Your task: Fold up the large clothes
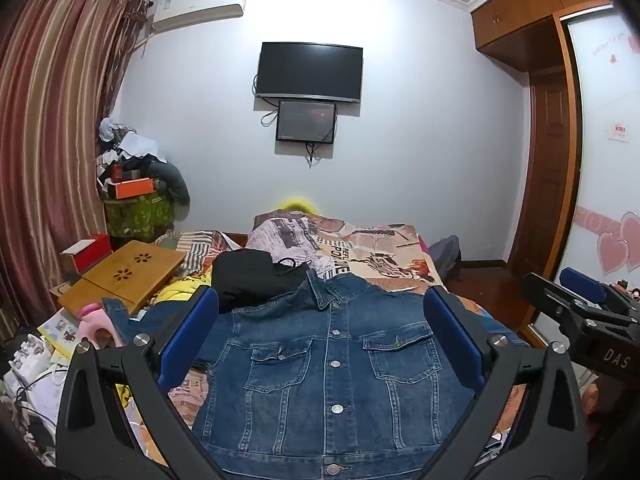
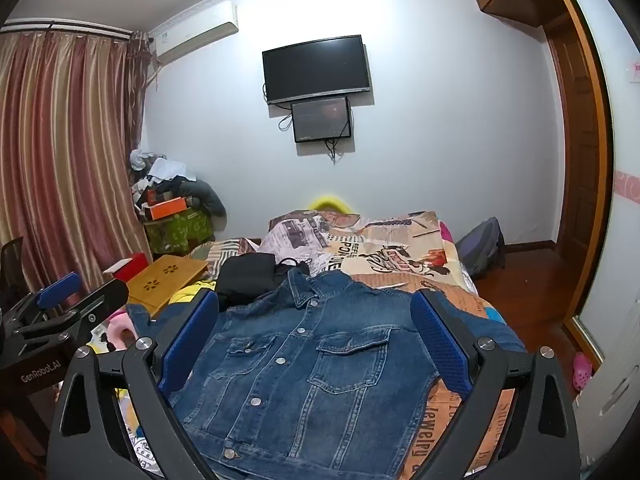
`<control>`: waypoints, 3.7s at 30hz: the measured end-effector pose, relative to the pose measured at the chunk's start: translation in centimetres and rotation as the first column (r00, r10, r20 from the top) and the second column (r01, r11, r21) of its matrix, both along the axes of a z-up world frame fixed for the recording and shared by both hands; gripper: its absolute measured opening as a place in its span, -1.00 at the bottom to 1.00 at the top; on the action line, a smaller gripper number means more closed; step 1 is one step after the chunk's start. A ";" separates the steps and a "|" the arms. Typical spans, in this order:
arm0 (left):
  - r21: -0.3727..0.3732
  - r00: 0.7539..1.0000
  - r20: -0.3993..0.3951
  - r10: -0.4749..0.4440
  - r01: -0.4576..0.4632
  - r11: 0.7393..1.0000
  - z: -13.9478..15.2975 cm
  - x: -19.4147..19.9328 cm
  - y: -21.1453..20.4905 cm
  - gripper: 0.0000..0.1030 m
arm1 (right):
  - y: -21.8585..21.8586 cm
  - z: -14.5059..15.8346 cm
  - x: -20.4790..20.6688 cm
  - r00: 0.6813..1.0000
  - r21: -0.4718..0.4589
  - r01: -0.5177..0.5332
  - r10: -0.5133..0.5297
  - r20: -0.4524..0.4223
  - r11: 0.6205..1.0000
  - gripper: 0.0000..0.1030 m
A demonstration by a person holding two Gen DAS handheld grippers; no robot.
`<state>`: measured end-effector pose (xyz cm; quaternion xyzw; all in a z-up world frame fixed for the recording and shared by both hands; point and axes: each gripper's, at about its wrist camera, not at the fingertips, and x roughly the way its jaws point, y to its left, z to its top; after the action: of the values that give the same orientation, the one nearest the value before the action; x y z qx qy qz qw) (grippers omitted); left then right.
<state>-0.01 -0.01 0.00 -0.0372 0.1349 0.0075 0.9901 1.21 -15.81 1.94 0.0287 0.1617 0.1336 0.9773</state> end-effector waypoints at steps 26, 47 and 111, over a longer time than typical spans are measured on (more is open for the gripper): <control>0.007 1.000 -0.006 0.001 -0.001 1.000 -0.4 0.5 0.1 1.00 | 0.1 -0.1 0.2 1.000 -0.001 0.002 -0.002 -0.011 1.000 0.86; 0.006 1.000 -0.014 0.006 -0.006 1.000 -0.7 1.1 0.1 1.00 | 0.0 -0.3 0.2 1.000 0.002 0.001 -0.001 -0.018 1.000 0.86; -0.027 0.943 -0.139 0.301 -0.308 0.951 -5.8 12.4 12.3 1.00 | 1.5 -3.6 10.2 0.980 -0.111 0.058 -0.077 -0.182 0.992 0.86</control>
<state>12.40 12.25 -5.79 -0.0811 0.1937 0.1597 0.9646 11.41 -14.35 -1.70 -0.0050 0.2582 0.0884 0.9620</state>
